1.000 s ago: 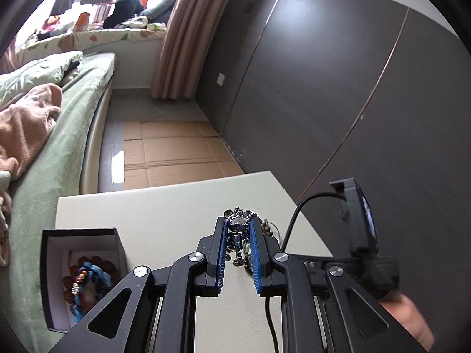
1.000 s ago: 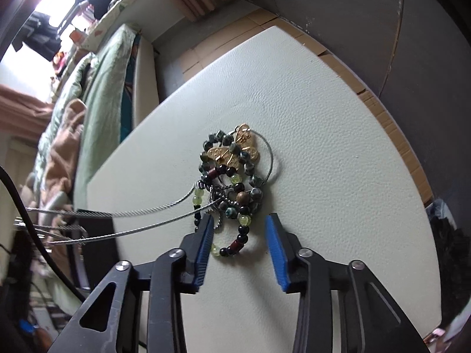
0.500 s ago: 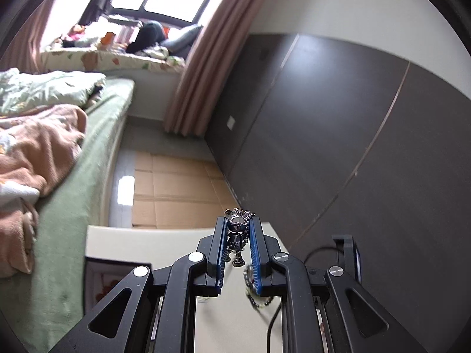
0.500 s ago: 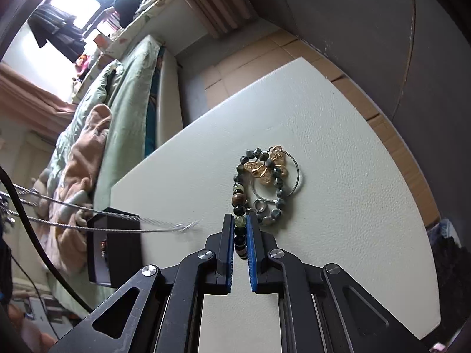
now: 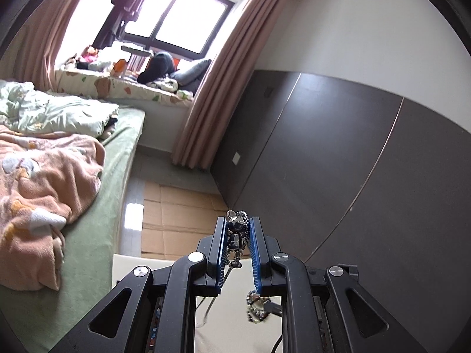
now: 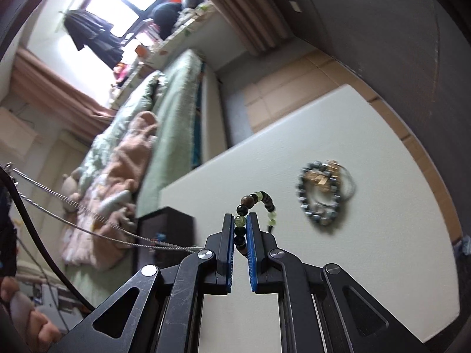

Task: Organize jewelry
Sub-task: 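Lower both held bead bracelets into the black box and open both grippers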

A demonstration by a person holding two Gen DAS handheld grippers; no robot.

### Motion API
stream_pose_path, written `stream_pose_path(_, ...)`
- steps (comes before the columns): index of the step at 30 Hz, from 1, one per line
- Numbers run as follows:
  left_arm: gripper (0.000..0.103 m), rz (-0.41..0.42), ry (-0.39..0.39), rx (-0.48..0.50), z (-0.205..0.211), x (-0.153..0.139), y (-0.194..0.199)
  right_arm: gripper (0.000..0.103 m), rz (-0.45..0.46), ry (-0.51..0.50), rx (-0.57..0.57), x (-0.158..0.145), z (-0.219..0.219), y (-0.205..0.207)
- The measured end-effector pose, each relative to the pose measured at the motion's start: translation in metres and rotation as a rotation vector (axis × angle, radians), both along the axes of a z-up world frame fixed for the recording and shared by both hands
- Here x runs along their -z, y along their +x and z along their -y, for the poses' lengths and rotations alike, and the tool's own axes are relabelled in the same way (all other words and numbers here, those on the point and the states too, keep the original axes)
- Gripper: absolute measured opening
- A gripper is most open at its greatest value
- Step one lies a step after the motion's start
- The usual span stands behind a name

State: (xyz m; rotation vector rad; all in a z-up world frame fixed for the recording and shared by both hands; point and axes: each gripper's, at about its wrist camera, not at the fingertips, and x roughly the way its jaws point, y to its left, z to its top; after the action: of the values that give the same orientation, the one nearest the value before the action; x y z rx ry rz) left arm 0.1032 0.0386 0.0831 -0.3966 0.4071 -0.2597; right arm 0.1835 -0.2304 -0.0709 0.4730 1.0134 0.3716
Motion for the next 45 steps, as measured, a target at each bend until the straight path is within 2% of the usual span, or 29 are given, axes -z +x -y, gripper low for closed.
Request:
stream_pose_path(10,0.016,0.118,-0.034,-0.038,-0.026,-0.038,-0.027,0.010,0.149,0.158,-0.133,-0.035,-0.049,-0.012)
stream_pose_path(15,0.016,0.175,-0.041,-0.070,-0.042,-0.053,-0.039,0.010,0.197,0.193,-0.218,-0.043,-0.080,-0.018)
stream_pose_path(19,0.016,0.175,-0.035,-0.068,-0.048,-0.051,-0.037,0.010,0.205,0.190,-0.263,-0.042,-0.098,-0.019)
stream_pose_path(24,0.016,0.119,-0.029,-0.072,-0.053,-0.036,-0.022,0.010,0.191,0.186,-0.276,-0.035,-0.107,-0.016)
stream_pose_path(34,0.016,-0.003,-0.027,-0.144,-0.075,0.011,0.005,0.010,0.164,0.160,-0.302,-0.025,-0.116,-0.015)
stream_pose_path(38,0.016,-0.091,-0.012,-0.150,-0.075,0.037,0.020,0.010,0.156,0.154,-0.307,-0.022,-0.122,-0.014)
stream_pose_path(45,0.016,-0.309,0.025,-0.169,-0.071,0.088,0.043,0.010,0.137,0.152,-0.291,-0.014,-0.125,-0.010)
